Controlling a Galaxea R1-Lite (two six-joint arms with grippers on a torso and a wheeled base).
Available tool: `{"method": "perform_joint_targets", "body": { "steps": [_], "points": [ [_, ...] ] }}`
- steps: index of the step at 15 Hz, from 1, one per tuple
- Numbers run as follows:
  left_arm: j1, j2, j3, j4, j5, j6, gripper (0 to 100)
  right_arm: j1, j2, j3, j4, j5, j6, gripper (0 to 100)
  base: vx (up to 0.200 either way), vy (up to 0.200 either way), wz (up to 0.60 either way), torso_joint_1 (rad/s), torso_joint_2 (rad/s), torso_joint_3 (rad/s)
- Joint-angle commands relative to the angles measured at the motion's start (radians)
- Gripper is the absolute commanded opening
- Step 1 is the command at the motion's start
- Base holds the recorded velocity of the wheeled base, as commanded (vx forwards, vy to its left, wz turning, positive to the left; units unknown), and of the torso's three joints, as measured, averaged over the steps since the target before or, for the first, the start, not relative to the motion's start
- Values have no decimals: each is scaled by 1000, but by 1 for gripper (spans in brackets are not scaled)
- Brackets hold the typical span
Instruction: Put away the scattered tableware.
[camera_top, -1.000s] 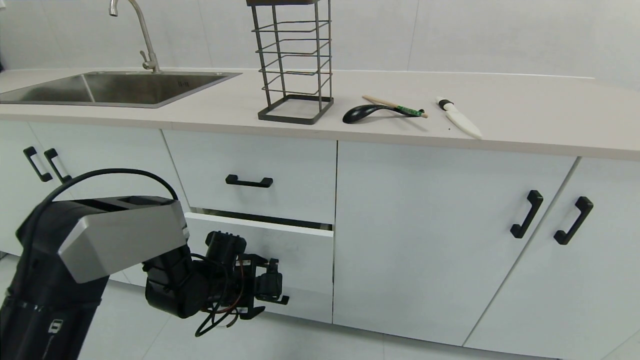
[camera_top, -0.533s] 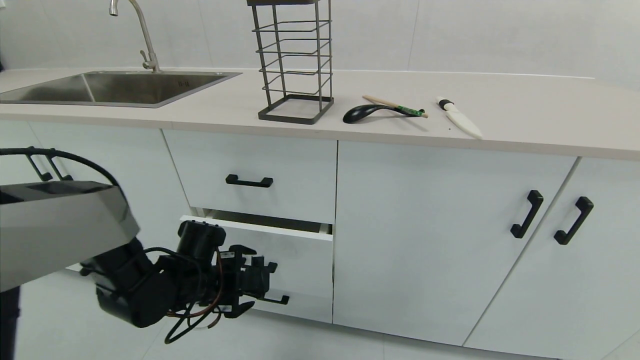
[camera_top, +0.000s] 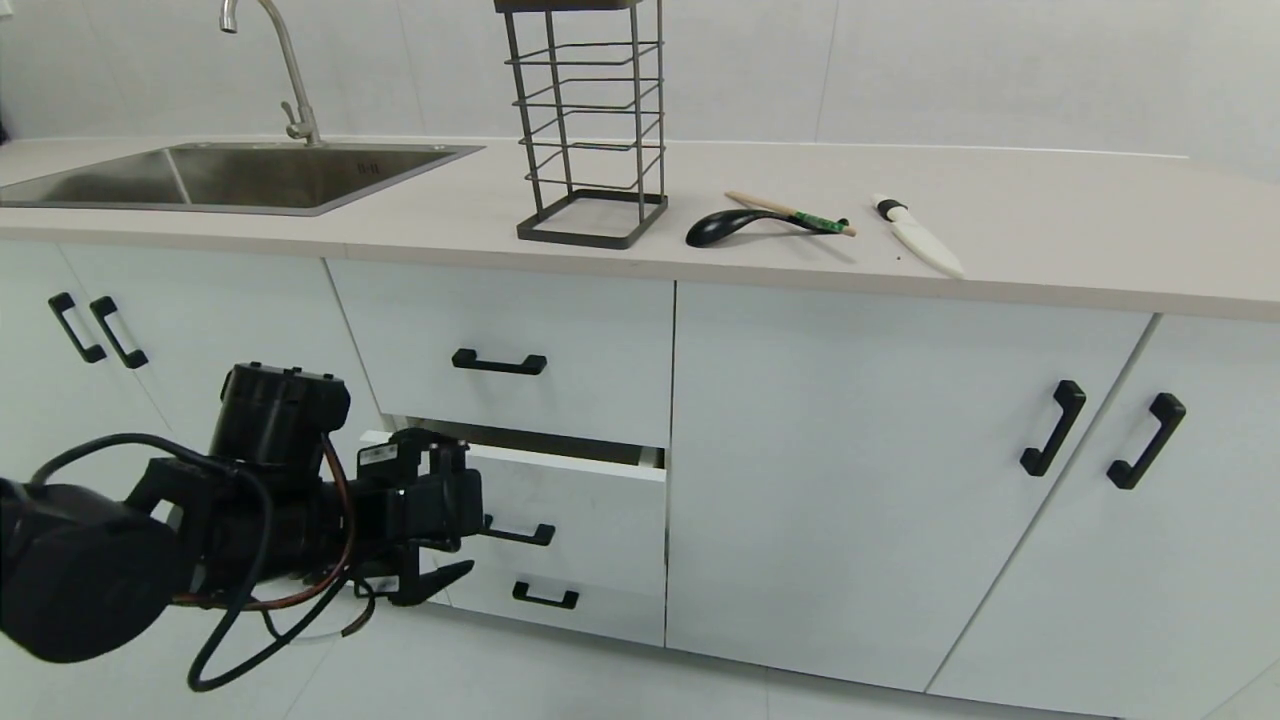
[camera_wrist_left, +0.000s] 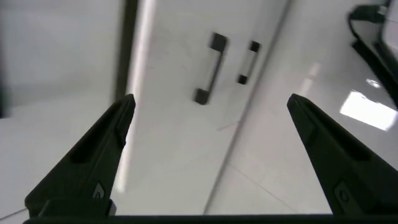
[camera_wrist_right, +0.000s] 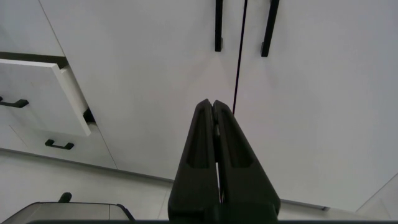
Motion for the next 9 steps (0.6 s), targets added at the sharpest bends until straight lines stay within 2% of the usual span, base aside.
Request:
{"method": "perform_joint_targets", "body": {
  "steps": [1,5,9],
  "points": [
    [2,128,-128,3,-2,1,100,0,2,0,0,0,-1,0,0,0,0,0,0,0],
    [-3,301,-246,-17,-2,7,100,0,2,0,0,0,-1,0,0,0,0,0,0,0],
    [-9,403,-255,-97,-2,13,100,-1,0,0,0,0,-1,0,0,0,0,0,0,0]
  ]
}}
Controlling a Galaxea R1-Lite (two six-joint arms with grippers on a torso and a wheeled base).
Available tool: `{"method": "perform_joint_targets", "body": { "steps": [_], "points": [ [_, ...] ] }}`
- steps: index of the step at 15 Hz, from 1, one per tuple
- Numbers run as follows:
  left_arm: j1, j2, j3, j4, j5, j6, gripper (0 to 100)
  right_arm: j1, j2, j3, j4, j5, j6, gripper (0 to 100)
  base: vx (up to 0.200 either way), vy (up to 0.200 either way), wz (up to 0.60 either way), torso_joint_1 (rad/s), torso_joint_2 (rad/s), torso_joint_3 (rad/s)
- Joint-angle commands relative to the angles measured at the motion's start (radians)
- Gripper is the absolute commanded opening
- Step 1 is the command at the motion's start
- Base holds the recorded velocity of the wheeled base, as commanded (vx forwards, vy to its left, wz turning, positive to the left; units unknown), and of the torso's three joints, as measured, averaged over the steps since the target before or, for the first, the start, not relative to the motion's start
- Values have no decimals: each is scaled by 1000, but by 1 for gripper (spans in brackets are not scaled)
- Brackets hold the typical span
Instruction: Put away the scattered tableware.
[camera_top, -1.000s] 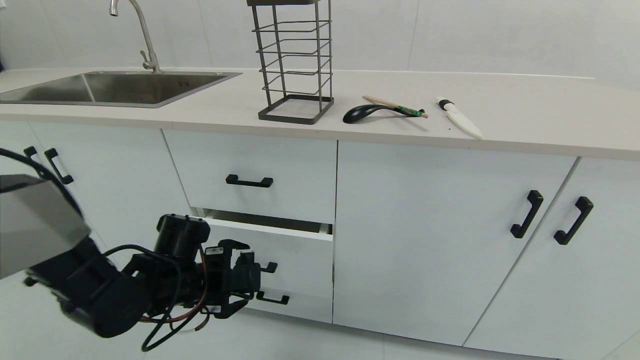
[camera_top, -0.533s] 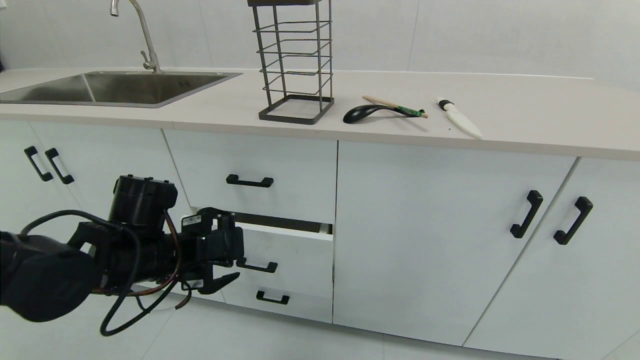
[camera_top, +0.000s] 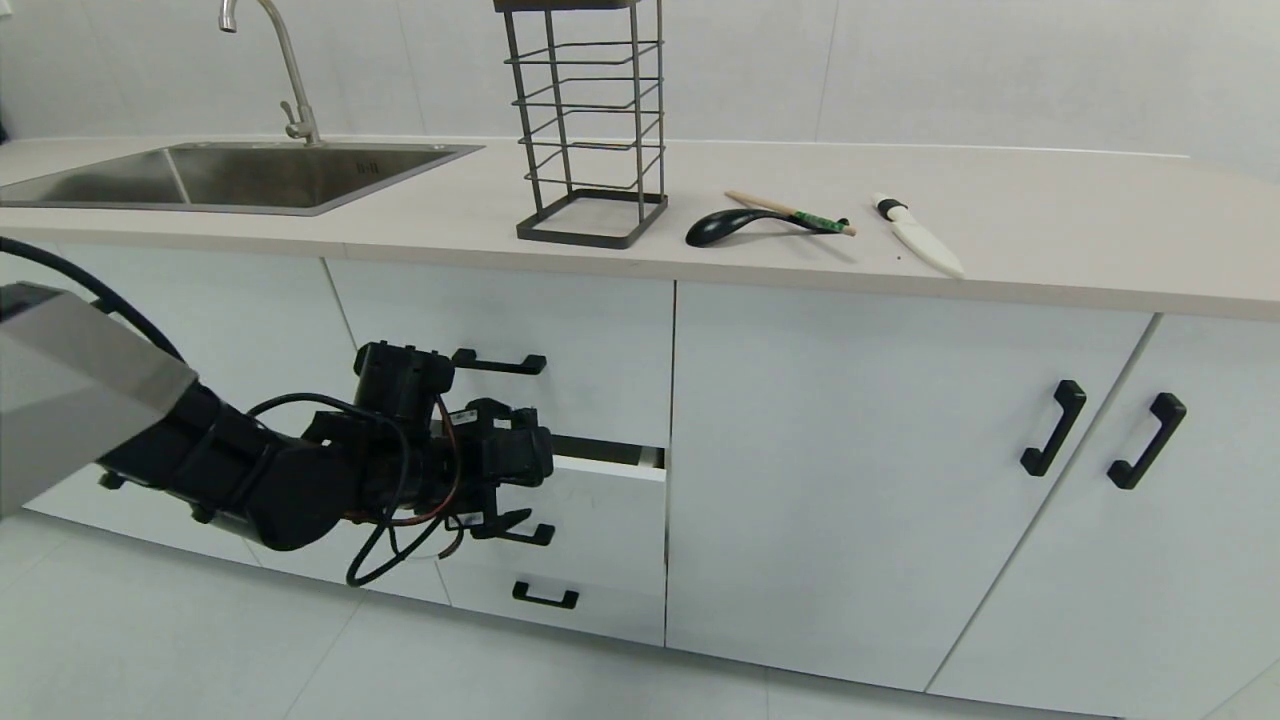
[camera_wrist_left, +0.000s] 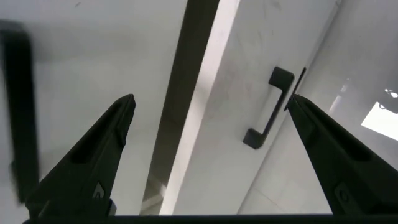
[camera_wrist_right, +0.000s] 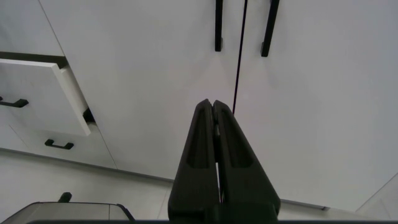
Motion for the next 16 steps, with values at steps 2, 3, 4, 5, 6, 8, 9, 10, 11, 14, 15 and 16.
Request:
{"method": "perform_joint_targets", "body": {
  "steps": [2,3,4,5,6,8,9,10,11,14,15,16],
  "points": [
    [4,125,-6,-79,0,3,100,0,2,0,0,0,0,0,0,0,0,0,0,0],
    [7,142,-6,-94,0,1,100,1,0,0,0,0,0,0,0,0,0,0,0,0],
    [9,158,-6,-94,0,3,100,1,2,0,0,0,0,0,0,0,0,0,0,0],
    [7,170,-6,-99,2,3,100,1,2,0,0,0,0,0,0,0,0,0,0,0],
    [9,178,-6,-114,0,3,100,0,2,0,0,0,0,0,0,0,0,0,0,0],
    [9,195,8,-139,0,3,100,1,2,0,0,0,0,0,0,0,0,0,0,0],
    [9,193,20,-143,0,3,100,1,2,0,0,0,0,0,0,0,0,0,0,0],
    [10,188,33,-147,0,3,100,1,0,0,0,0,0,0,0,0,0,0,0,0],
    [12,168,48,-145,-1,1,100,0,2,0,0,0,0,0,0,0,0,0,0,0],
    [16,30,197,-145,-3,0,100,0,2,0,0,0,0,0,0,0,0,0,0,0],
    [13,-43,283,-145,-1,0,100,0,0,0,0,0,0,0,0,0,0,0,0,0],
    [9,-117,381,-145,2,1,100,1,2,0,0,0,0,0,0,0,0,0,0,0]
  ]
}}
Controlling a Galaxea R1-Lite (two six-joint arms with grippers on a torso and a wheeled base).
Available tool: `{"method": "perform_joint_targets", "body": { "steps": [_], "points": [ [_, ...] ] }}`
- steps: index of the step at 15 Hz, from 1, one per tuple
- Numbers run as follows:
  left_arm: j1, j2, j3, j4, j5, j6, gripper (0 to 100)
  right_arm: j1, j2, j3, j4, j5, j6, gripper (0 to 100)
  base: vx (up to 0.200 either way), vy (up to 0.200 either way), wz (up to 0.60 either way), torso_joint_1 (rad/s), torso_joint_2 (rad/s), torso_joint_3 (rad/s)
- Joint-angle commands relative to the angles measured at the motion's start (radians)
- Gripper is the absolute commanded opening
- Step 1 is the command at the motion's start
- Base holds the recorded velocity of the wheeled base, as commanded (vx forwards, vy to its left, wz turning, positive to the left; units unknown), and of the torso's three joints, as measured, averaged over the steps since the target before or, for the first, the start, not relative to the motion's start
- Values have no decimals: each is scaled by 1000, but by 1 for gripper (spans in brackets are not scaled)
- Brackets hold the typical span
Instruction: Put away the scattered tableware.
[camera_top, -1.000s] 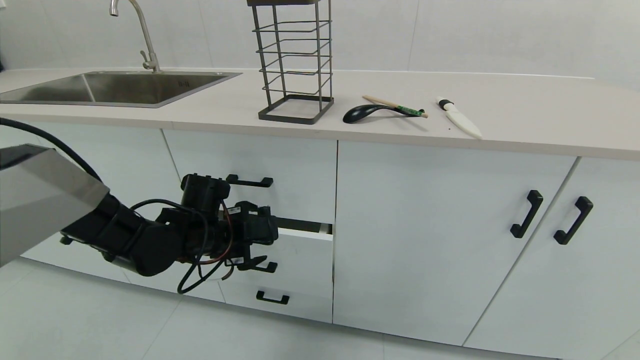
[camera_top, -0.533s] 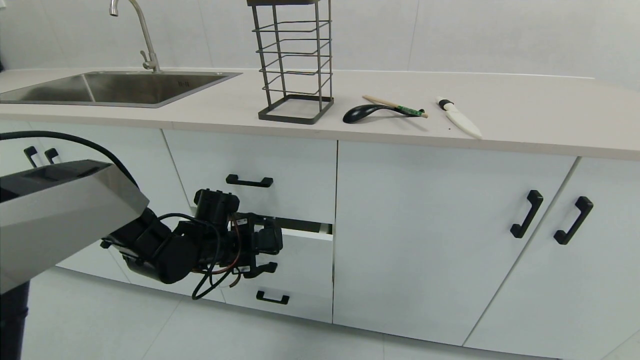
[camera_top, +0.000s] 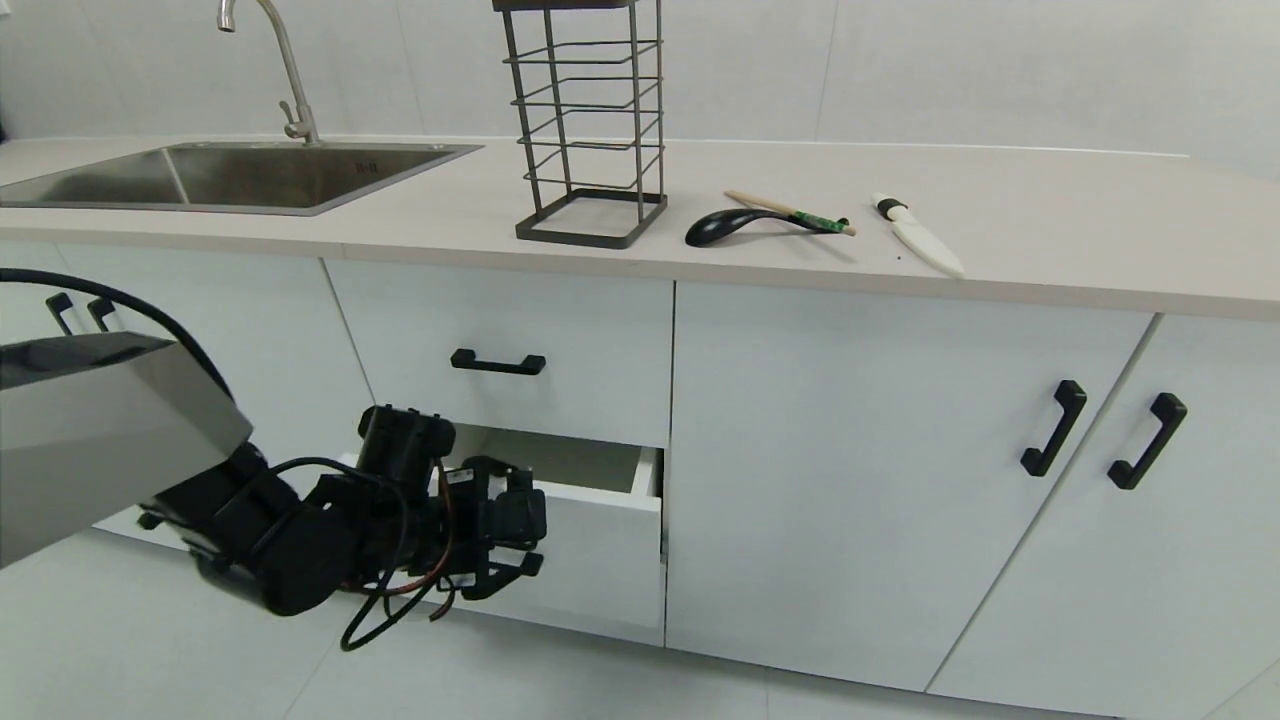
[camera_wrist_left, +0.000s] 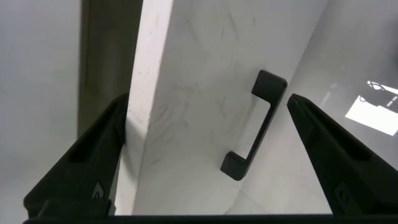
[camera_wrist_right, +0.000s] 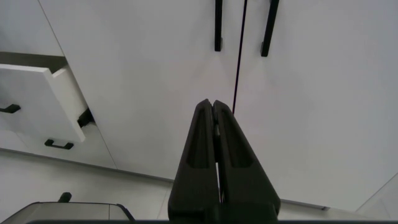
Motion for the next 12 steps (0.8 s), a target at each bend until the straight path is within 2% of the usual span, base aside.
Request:
{"method": "perform_joint_targets", "body": {
  "steps": [1,3,6,12],
  "points": [
    [-10,-245,253,3,4,2,100,-1,2,0,0,0,1,0,0,0,0,0,0,0],
    [-30,-343,314,5,3,-7,100,-1,0,0,0,0,0,0,0,0,0,0,0,0],
    [-33,-340,317,5,1,1,100,-1,0,0,0,0,0,0,0,0,0,0,0,0],
    [-31,-324,339,5,-2,-5,100,1,2,0,0,0,1,0,0,0,0,0,0,0]
  ]
}}
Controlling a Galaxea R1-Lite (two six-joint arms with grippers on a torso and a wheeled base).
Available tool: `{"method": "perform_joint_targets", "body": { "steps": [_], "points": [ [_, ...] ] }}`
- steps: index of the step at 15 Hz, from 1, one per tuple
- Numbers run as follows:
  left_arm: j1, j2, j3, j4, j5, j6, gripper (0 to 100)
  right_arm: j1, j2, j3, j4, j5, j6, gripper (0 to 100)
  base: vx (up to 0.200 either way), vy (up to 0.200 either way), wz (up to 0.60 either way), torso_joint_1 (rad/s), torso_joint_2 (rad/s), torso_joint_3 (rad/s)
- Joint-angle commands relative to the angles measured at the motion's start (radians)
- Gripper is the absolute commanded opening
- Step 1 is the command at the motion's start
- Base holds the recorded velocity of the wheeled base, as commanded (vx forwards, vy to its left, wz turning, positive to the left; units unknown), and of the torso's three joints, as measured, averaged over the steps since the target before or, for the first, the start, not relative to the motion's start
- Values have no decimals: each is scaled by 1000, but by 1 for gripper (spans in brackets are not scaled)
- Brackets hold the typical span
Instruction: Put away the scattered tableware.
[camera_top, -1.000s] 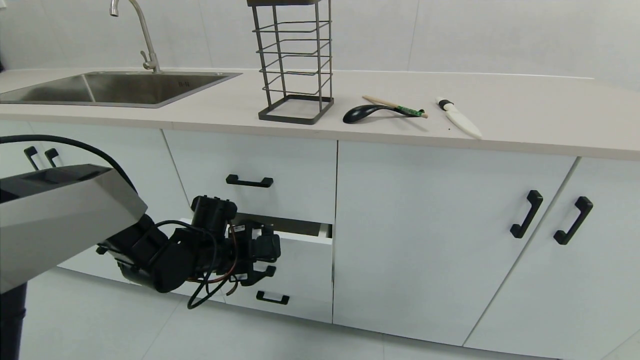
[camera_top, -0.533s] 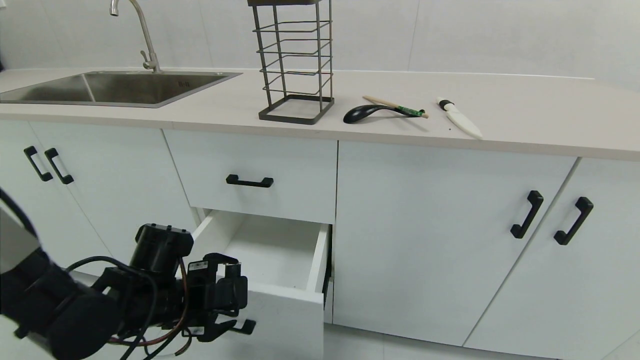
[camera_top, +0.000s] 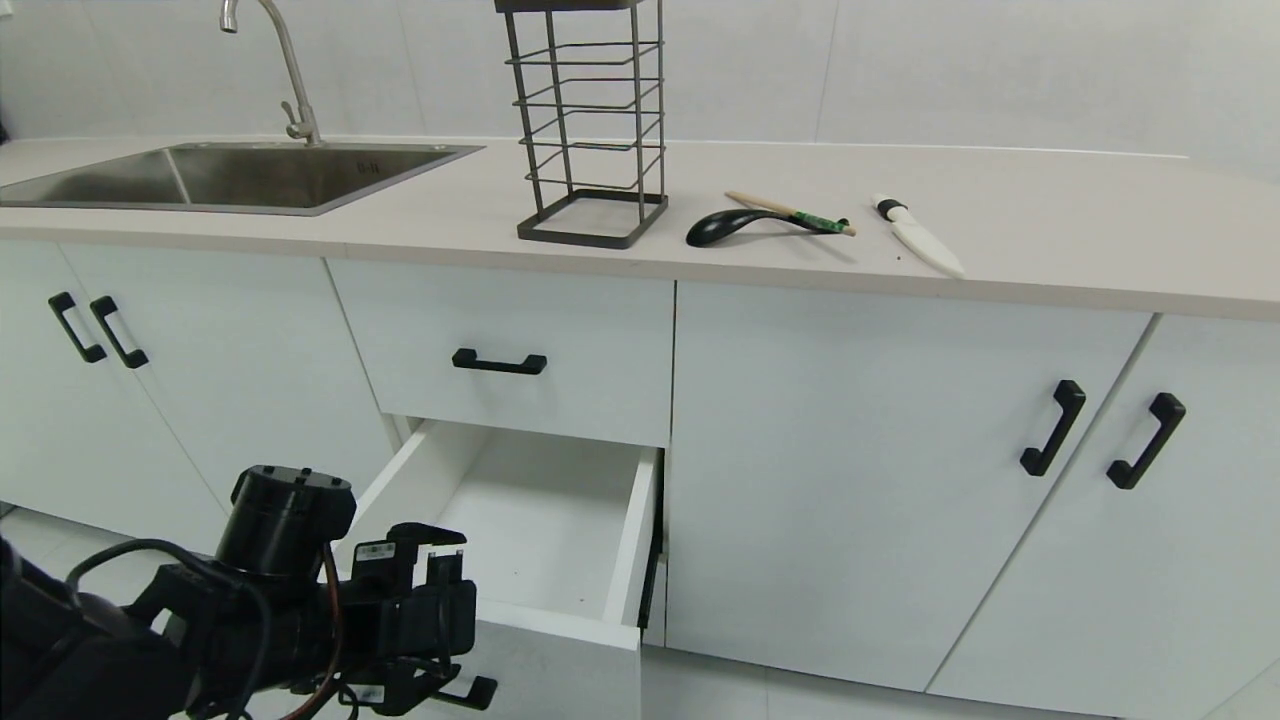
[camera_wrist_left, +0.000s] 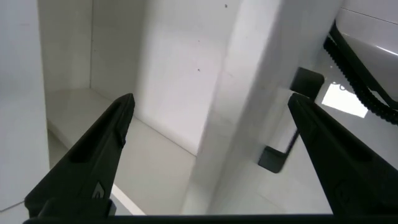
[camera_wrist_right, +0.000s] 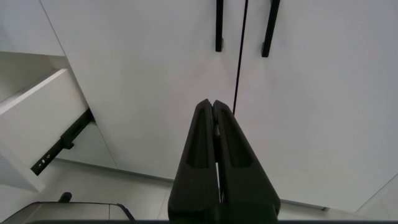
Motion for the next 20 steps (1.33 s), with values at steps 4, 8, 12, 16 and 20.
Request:
{"method": "perform_joint_targets", "body": {
  "steps": [4,8,12,16,20],
  "points": [
    [-1,-55,24,2,-26,-6,100,1,0,0,0,0,1,0,0,0,0,0,0,0],
    [-36,-203,26,16,-36,-92,100,-1,0,0,0,0,1,0,0,0,0,0,0,0],
    [-108,-319,27,18,-90,-308,100,1,0,0,0,0,0,0,0,0,0,0,0,0],
    [-107,-486,20,19,-93,-604,100,-1,0,0,0,0,0,0,0,0,0,0,0,0],
    [-108,-626,20,48,-111,-876,100,1,2,0,0,0,1,0,0,0,0,0,0,0]
  ]
}}
